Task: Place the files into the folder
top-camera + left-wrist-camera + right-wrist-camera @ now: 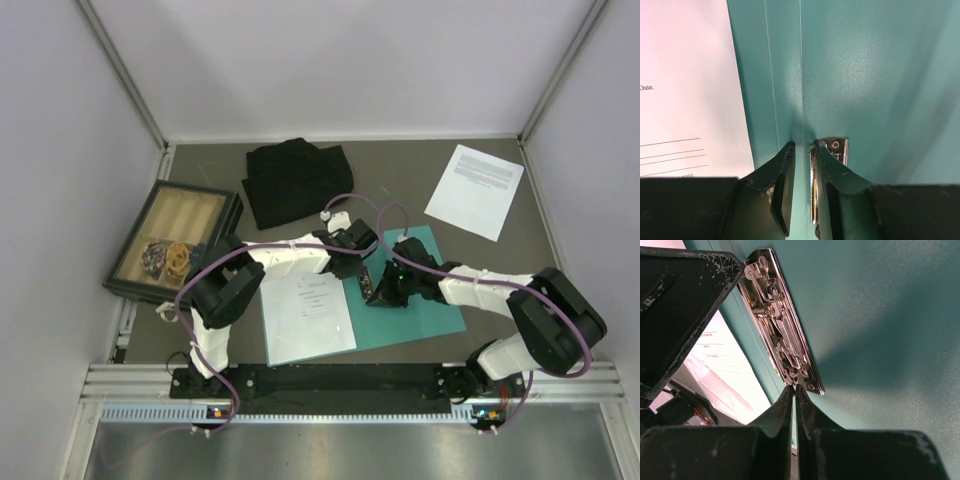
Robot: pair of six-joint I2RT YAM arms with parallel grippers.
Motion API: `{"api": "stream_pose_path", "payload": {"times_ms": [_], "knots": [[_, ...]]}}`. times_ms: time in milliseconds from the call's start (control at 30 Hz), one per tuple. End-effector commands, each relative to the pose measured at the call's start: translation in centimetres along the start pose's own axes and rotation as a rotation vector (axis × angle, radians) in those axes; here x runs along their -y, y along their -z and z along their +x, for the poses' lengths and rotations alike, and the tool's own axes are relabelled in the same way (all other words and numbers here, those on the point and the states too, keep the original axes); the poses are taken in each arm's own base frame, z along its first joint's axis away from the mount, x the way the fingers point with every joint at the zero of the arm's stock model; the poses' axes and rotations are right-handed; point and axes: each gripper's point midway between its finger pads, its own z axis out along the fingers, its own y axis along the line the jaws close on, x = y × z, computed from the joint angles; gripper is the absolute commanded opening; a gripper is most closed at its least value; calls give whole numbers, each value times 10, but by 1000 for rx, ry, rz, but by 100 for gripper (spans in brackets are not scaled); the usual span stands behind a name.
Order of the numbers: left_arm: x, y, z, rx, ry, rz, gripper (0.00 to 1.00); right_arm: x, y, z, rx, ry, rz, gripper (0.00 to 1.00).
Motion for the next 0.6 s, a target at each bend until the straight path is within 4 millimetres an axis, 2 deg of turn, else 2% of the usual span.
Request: {"api": "stream_pose_path", "payload": {"times_ms": [0,267,433,567], "knots": [[-32,5,42,-131,-87,-93,28,10,0,-4,43,7,59,0],[-44,-13,55,-172,-103,-154,18,10,-2,-2,43,23,75,0],[-55,-21,63,-226,-126,-192,0,9,-4,4,54,77,88,0],[-60,-27,67,-246,-164,-207,0,18,-8,6,60,116,110,0]]}}
